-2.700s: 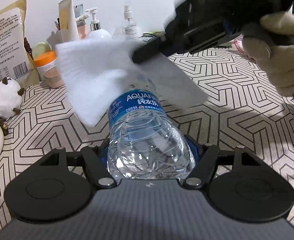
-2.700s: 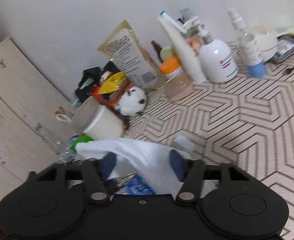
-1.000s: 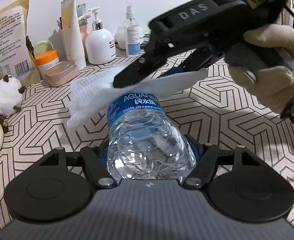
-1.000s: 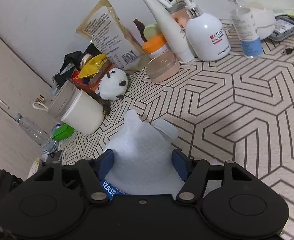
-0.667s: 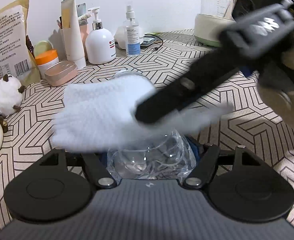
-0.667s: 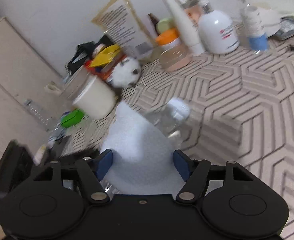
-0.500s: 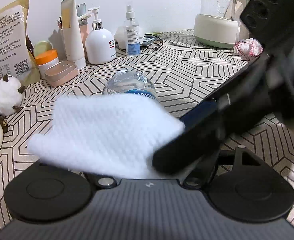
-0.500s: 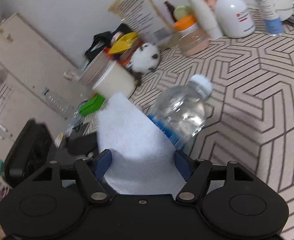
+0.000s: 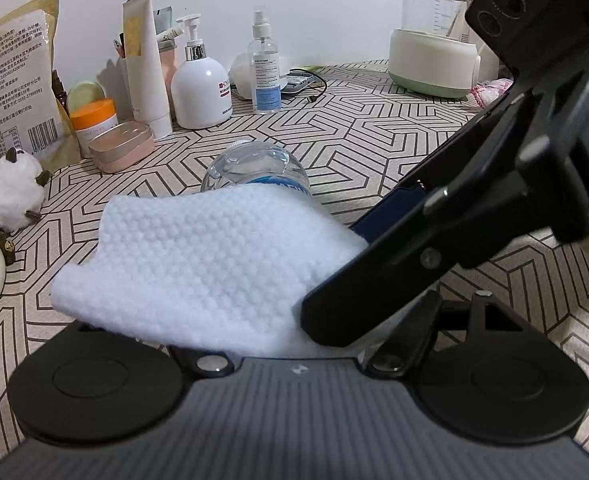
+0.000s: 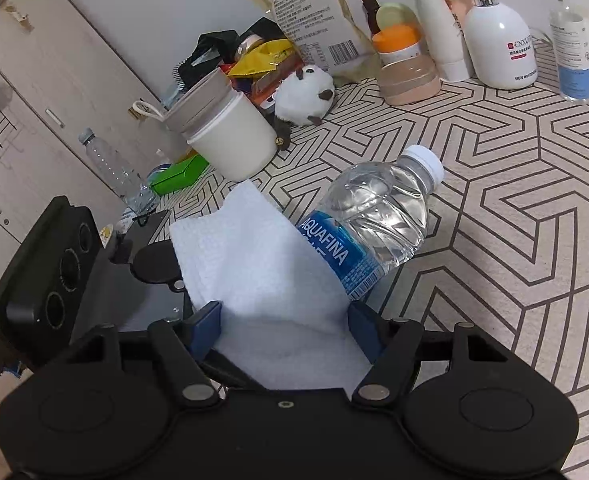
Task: Clean container
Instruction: 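Rub the wipe across the bottle body with the right gripper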
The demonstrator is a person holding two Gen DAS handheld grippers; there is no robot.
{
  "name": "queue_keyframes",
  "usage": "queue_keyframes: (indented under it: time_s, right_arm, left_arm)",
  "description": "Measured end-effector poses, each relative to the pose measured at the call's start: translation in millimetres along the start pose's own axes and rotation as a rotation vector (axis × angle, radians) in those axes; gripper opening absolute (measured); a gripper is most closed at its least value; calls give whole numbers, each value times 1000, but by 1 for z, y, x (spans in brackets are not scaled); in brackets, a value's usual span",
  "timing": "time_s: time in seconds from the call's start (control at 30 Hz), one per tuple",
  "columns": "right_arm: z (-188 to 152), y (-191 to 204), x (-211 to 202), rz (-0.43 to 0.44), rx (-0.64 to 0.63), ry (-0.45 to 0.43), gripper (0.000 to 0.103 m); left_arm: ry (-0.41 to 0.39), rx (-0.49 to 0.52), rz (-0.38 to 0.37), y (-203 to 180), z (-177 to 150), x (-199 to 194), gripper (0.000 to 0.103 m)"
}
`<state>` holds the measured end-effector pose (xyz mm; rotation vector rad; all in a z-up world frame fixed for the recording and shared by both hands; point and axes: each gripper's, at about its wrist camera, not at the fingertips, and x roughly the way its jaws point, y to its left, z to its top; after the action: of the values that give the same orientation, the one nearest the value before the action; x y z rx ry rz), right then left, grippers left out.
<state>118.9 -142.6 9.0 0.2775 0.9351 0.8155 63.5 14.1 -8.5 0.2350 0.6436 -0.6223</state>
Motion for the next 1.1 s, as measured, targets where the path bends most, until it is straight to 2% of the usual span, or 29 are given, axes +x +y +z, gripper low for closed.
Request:
queue_keyframes:
  time_s: [0.17, 0.33, 0.47, 0.6, 0.67, 0.77, 0.93, 1.1]
  right_arm:
    - [2, -10, -5, 35, 60, -27, 76]
    - [8, -28, -19, -68, 104, -117, 76]
    - [14, -42, -17, -42, 170, -113, 74]
    - [27, -34, -8, -69, 136, -103, 75]
    - [30, -28, -2, -89, 108, -88, 80]
    - [27, -23, 0, -106, 78, -96, 82]
    - [19, -23, -2, -96, 88, -124, 81]
    - [11, -21, -7, -61, 92, -125, 75]
  left_arm:
    - [0, 0, 0, 1, 0, 1, 72]
    - [-1, 0, 1, 2, 1, 2, 72]
    - [-1, 0, 1, 2, 2, 2, 72]
    - [-2, 0, 1, 3, 2, 3, 72]
    - [-2, 0, 1, 3, 2, 3, 72]
    - [-2, 1, 2, 4, 3, 4, 72]
    - [-4, 5, 2, 3, 1, 3, 72]
    - [-4, 7, 1, 4, 1, 2, 72]
